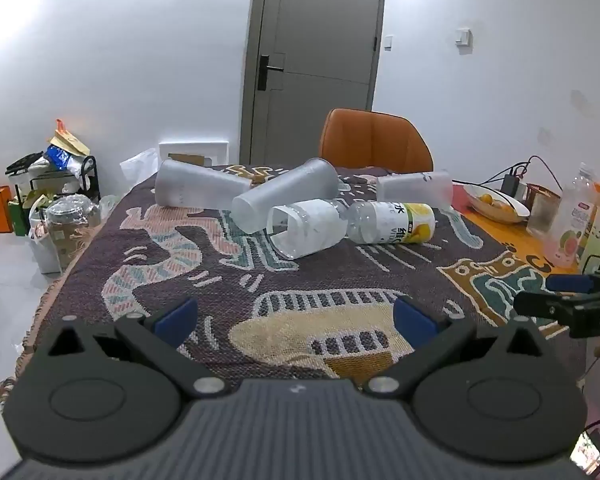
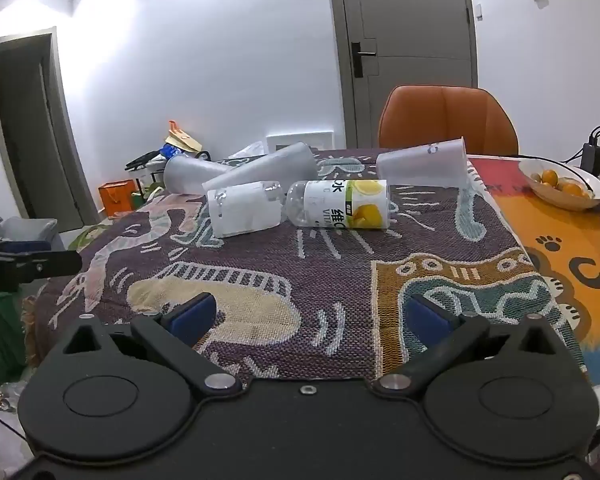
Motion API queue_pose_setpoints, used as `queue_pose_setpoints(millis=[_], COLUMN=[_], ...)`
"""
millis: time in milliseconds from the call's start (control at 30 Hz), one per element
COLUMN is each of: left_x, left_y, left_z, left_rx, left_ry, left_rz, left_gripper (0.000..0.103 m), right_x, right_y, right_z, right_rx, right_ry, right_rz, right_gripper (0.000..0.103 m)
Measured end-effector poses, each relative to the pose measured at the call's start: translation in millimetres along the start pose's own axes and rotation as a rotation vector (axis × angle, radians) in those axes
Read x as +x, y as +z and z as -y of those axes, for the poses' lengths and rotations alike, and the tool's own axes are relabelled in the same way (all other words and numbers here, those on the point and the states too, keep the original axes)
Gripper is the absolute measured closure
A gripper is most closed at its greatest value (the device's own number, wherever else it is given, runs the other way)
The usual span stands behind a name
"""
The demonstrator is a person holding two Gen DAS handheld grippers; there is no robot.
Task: Flip cup upright
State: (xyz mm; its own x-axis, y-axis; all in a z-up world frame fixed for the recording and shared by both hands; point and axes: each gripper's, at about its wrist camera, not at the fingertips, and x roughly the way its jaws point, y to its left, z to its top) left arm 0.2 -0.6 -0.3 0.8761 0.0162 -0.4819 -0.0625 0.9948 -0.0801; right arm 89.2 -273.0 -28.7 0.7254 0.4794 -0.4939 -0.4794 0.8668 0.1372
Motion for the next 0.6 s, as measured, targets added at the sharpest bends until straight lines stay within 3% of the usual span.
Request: queue_pose_setpoints(millis=[600], left_x=[-1.5], left_y=[-3.8], left_z=[-2.5], left_rx=[-0.009], left_ry=[-0.011], left_rz=[0.013], left_gripper=[0.0], right_x=[0.7], right_y=[1.6], right_z=[-2.3], right_rx=[0.006], right_ry=[0.001], right_rz=[-0.005], right_gripper=[0.0])
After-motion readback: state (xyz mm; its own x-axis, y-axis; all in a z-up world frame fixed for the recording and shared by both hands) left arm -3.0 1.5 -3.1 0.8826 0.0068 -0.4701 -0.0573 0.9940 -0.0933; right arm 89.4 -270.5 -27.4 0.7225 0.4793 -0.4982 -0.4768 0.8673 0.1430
